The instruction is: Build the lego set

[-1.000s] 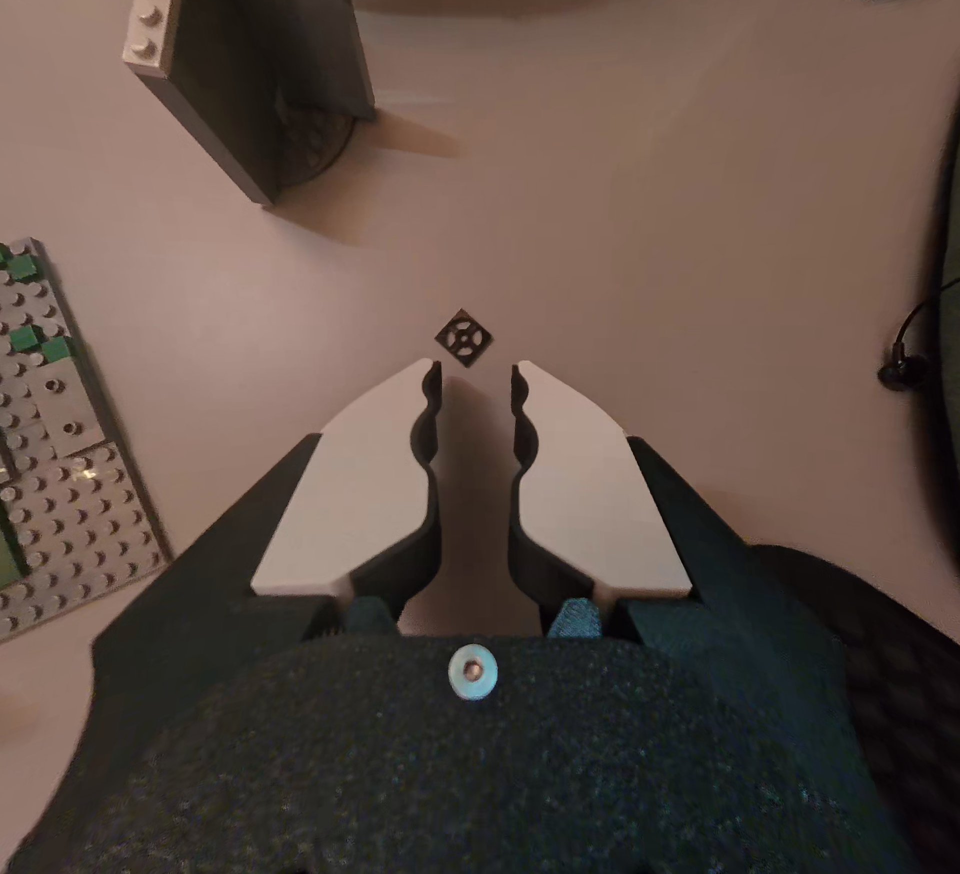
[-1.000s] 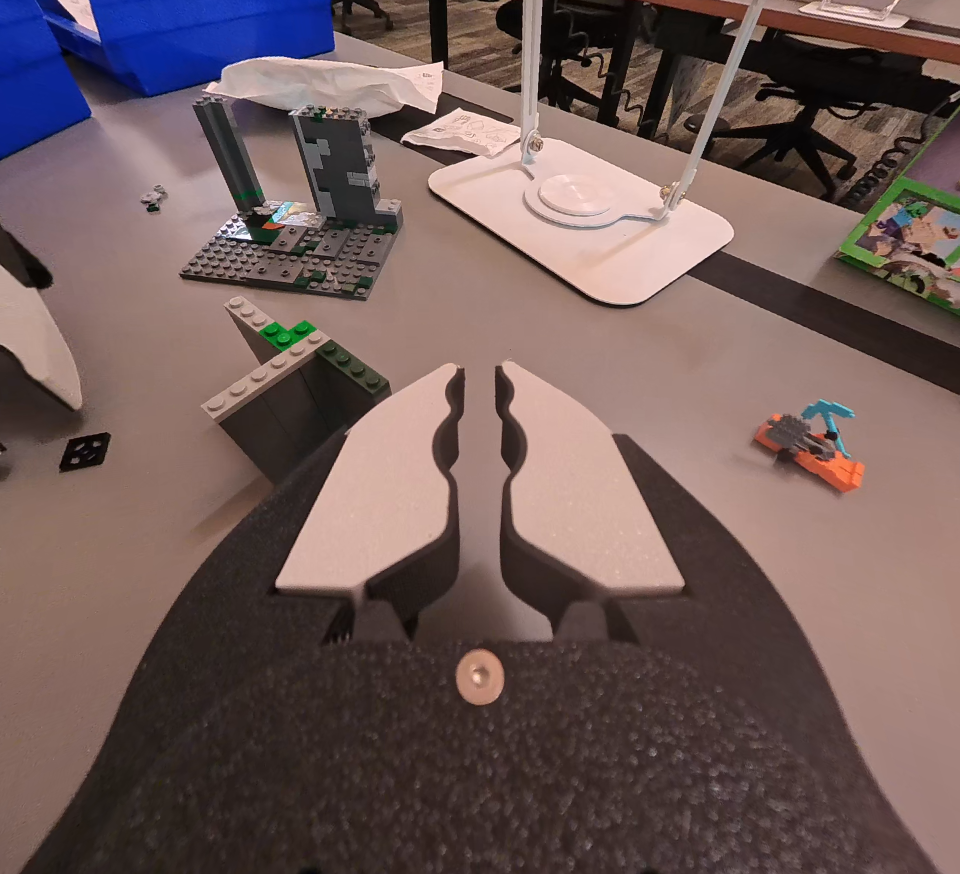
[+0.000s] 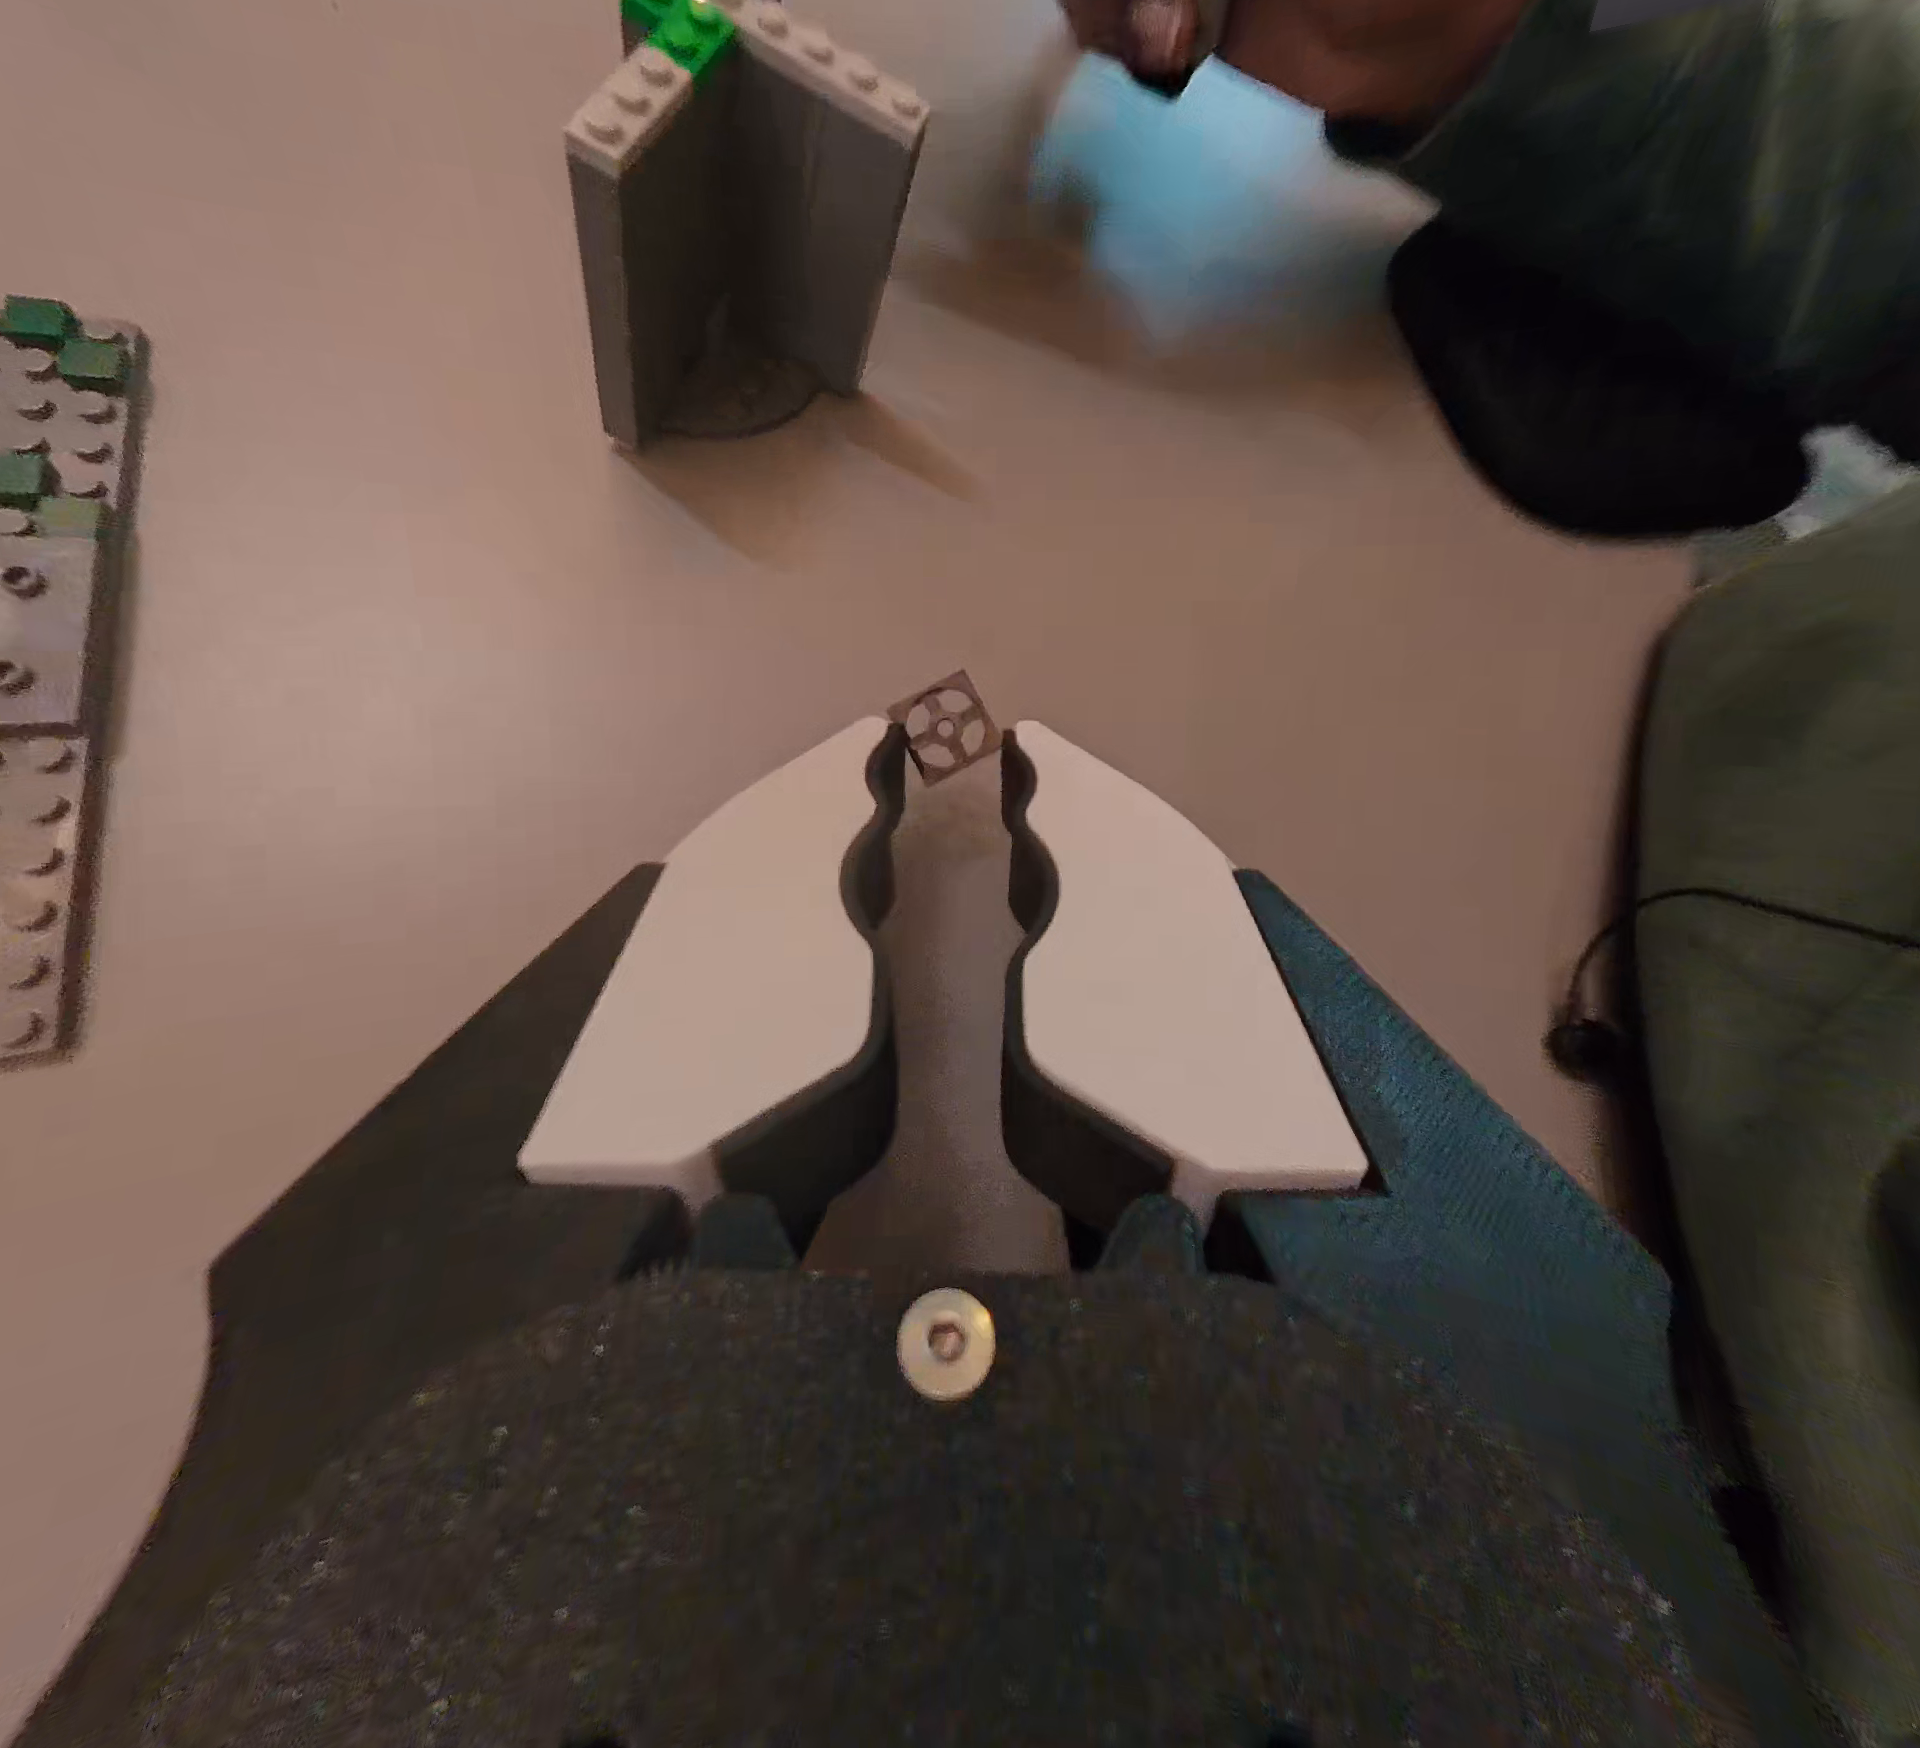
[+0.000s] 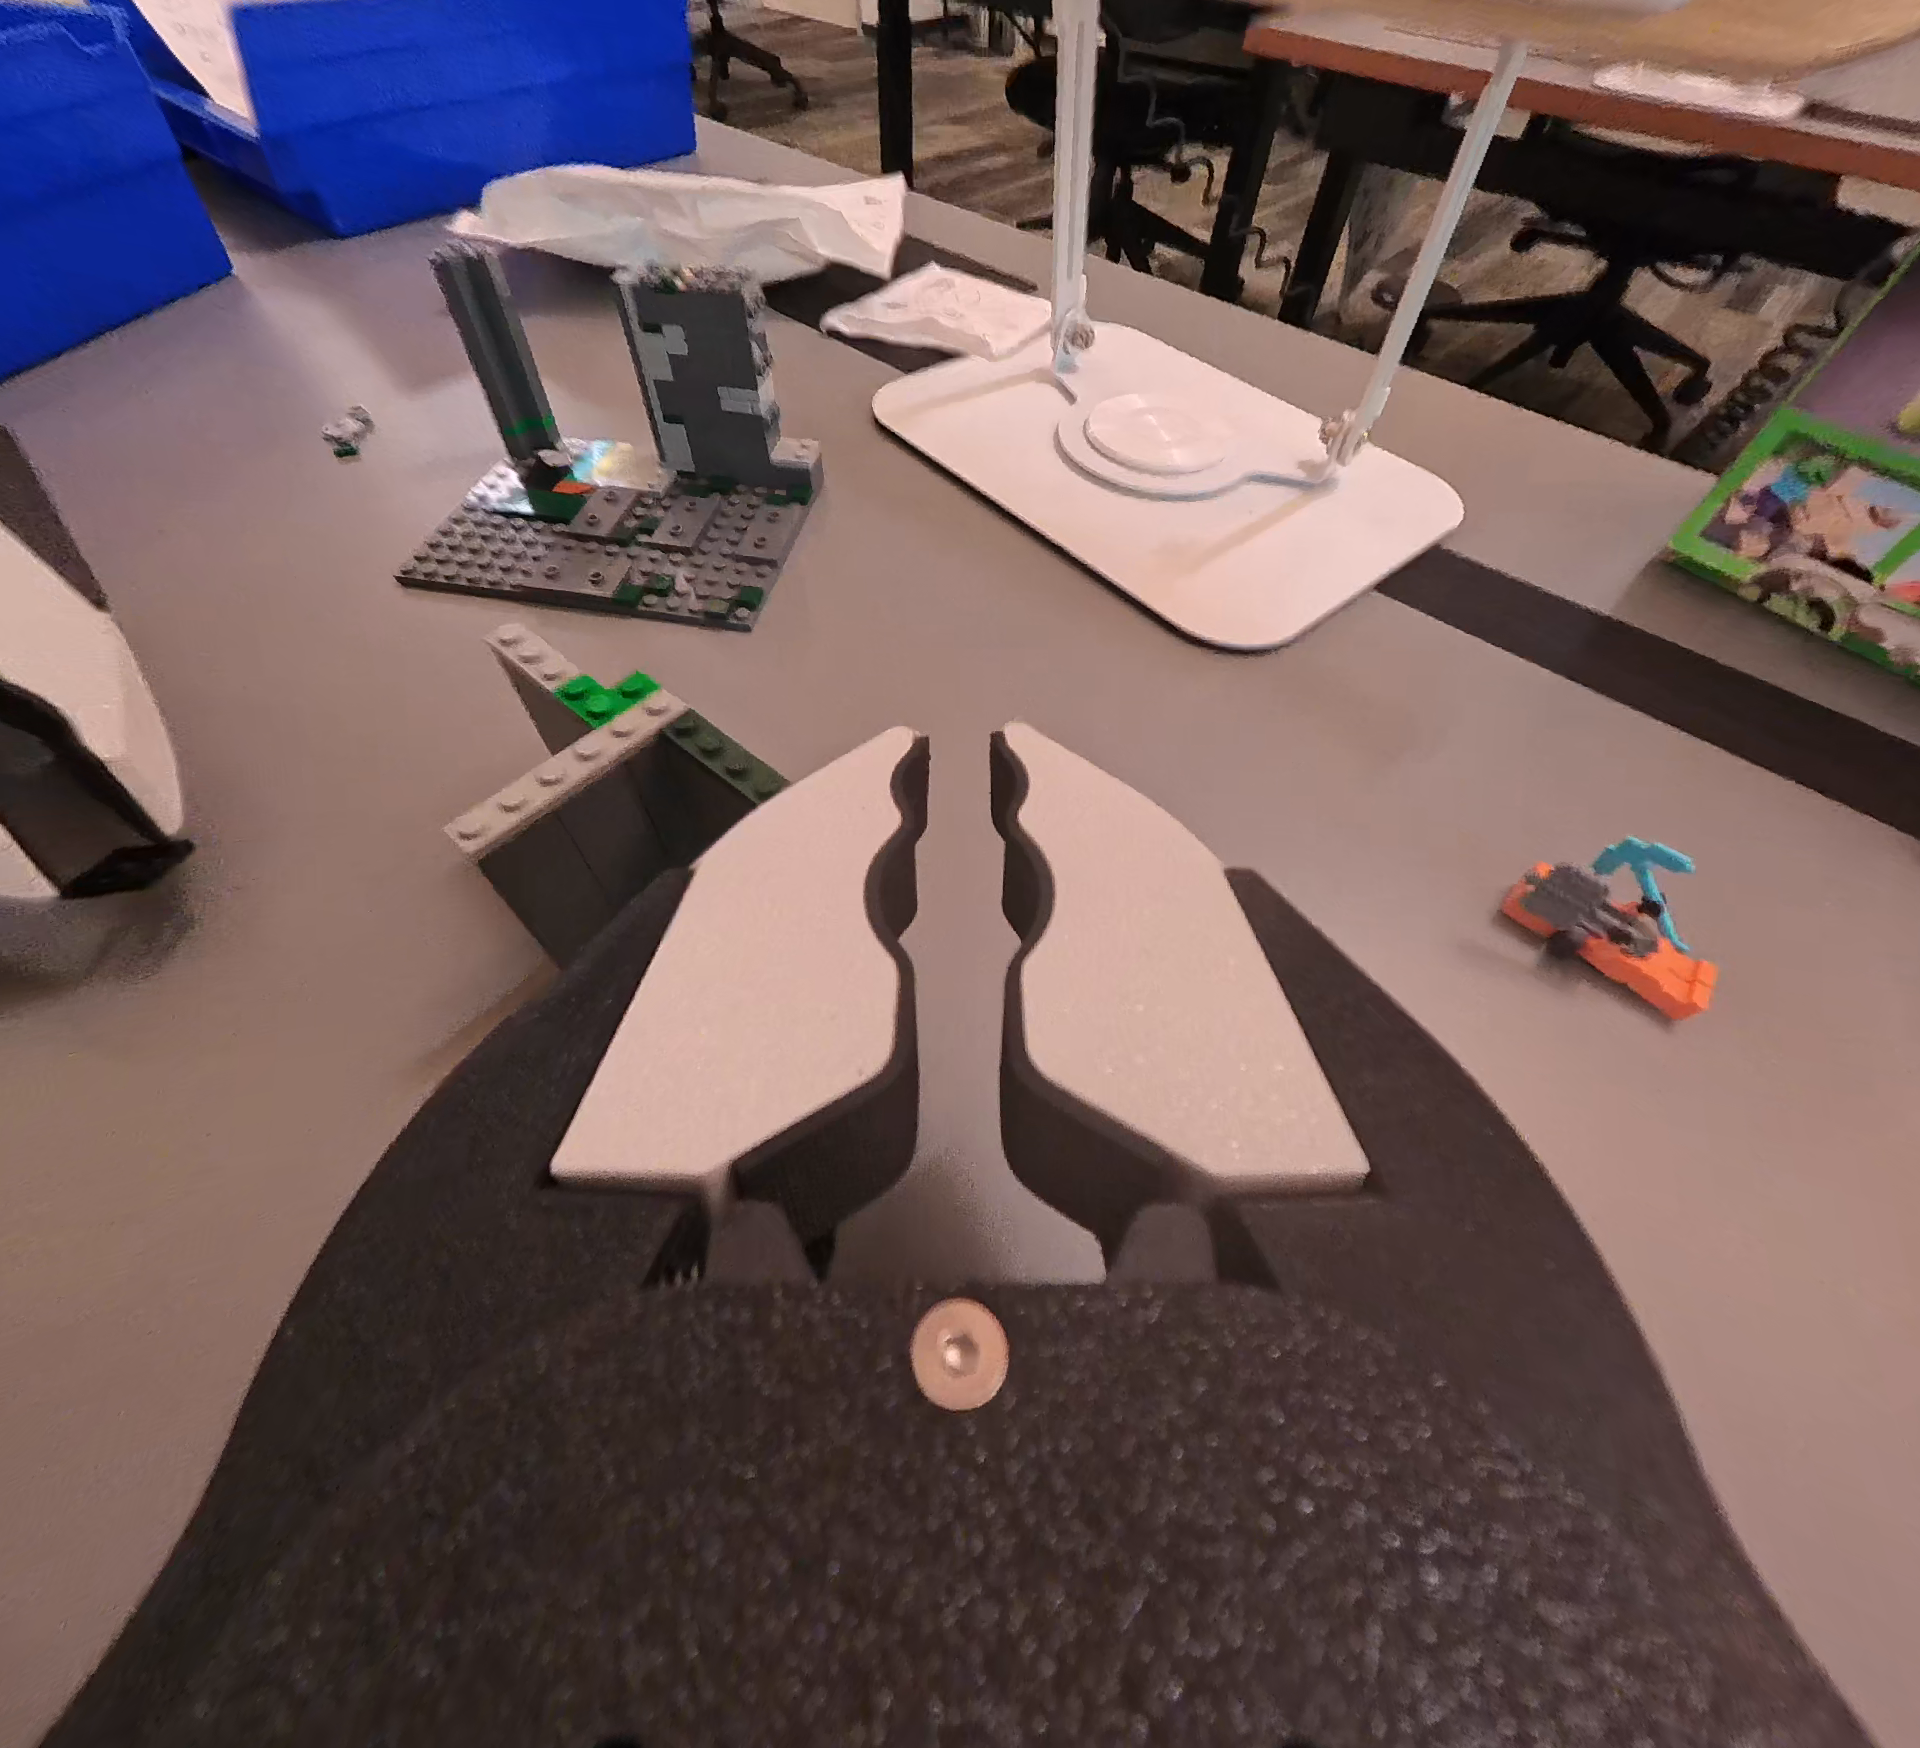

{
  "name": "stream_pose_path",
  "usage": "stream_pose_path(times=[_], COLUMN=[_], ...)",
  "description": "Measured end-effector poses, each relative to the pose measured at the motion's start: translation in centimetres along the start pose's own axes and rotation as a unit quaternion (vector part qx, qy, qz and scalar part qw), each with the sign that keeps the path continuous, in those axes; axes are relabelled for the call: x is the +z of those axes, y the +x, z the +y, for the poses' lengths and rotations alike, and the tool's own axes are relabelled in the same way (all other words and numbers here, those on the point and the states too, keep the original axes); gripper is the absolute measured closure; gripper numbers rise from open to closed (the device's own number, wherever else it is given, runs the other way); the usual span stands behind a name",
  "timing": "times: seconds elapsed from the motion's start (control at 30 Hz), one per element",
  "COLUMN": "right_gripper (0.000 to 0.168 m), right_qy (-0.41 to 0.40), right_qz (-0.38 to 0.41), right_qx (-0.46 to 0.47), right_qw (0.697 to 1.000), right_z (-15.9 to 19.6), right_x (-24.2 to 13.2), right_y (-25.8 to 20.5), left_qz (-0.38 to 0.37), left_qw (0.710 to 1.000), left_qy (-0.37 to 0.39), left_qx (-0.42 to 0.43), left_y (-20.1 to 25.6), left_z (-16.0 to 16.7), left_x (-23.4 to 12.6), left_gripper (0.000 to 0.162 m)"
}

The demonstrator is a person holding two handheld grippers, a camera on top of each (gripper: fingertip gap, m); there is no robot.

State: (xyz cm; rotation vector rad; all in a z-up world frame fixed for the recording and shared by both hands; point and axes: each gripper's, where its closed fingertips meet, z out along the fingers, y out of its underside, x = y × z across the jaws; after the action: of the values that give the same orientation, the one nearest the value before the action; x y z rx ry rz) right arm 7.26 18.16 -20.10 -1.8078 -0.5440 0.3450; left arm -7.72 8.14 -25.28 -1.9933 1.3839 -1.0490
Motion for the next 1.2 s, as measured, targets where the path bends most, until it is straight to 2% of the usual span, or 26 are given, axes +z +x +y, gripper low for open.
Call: stream_pose_path(times=[0.03, 0.1, 0.2, 0.3, 0.43, 0.5, 0.6, 0.7, 0.8, 0.9, 0.97, 1.07, 1.13, 1.2], right_gripper=[0.158, 0.160, 0.162, 0.158, 0.142, 0.141, 0.148, 0.163, 0.166, 0.166, 0.166, 0.166, 0.166, 0.166], right_qy=[0.018, 0.063, 0.119, 0.081, 0.053, 0.057, 0.079, 0.083, 0.045, -0.020, -0.075, -0.104, -0.106, -0.103], right_qz=[-0.017, -0.082, -0.226, -0.335, -0.392, -0.410, -0.414, -0.425, -0.438, -0.458, -0.470, -0.505, -0.524, -0.539], right_qx=[-0.011, -0.059, -0.149, -0.206, -0.267, -0.275, -0.277, -0.271, -0.225, -0.116, -0.039, 0.111, 0.209, 0.267], right_qw=[1.000, 0.993, 0.955, 0.916, 0.879, 0.868, 0.863, 0.860, 0.869, 0.881, 0.879, 0.850, 0.819, 0.792], right_z=[-0.7, -2.6, -4.5, -2.9, -0.7, -0.5, -1.1, -1.1, -0.7, -0.4, 0.1, -0.7, -1.7, -2.2], right_x=[-0.3, -1.5, -4.5, -6.1, -6.6, -7.0, -7.4, -7.7, -7.4, -6.6, -6.1, -6.1, -6.0, -6.1], right_y=[-0.6, -3.0, -8.7, -13.2, -17.1, -18.4, -19.2, -19.7, -19.4, -18.5, -18.0, -17.8, -17.4, -17.1], left_qz=[0.015, 0.041, 0.090, 0.160, 0.263, 0.305, 0.340, 0.358, 0.348, 0.291, 0.229, 0.162, 0.137, 0.125], left_qw=[1.000, 0.997, 0.990, 0.978, 0.953, 0.939, 0.927, 0.919, 0.922, 0.943, 0.963, 0.976, 0.979, 0.979], left_qy=[0.018, 0.052, 0.087, 0.108, 0.126, 0.130, 0.130, 0.134, 0.147, 0.151, 0.141, 0.137, 0.132, 0.142], left_qx=[-0.015, -0.040, -0.061, -0.075, -0.088, -0.090, -0.089, -0.093, -0.090, -0.050, -0.003, 0.056, 0.076, 0.077], left_y=[0.3, 0.7, 2.0, 4.0, 6.8, 8.0, 9.0, 9.4, 9.1, 8.2, 7.5, 7.2, 7.1, 7.1], left_z=[-0.3, -1.0, -1.8, -2.7, -4.0, -4.5, -4.7, -4.9, -5.1, -5.0, -4.7, -4.7, -4.7, -5.1], left_x=[-0.3, -0.8, -1.4, -1.6, -1.9, -2.2, -2.3, -2.5, -2.7, -2.8, -2.5, -2.2, -2.0, -1.9], left_gripper=[0.145, 0.145, 0.145, 0.145, 0.145, 0.146, 0.146, 0.146, 0.153, 0.143, 0.140, 0.138, 0.136, 0.136])
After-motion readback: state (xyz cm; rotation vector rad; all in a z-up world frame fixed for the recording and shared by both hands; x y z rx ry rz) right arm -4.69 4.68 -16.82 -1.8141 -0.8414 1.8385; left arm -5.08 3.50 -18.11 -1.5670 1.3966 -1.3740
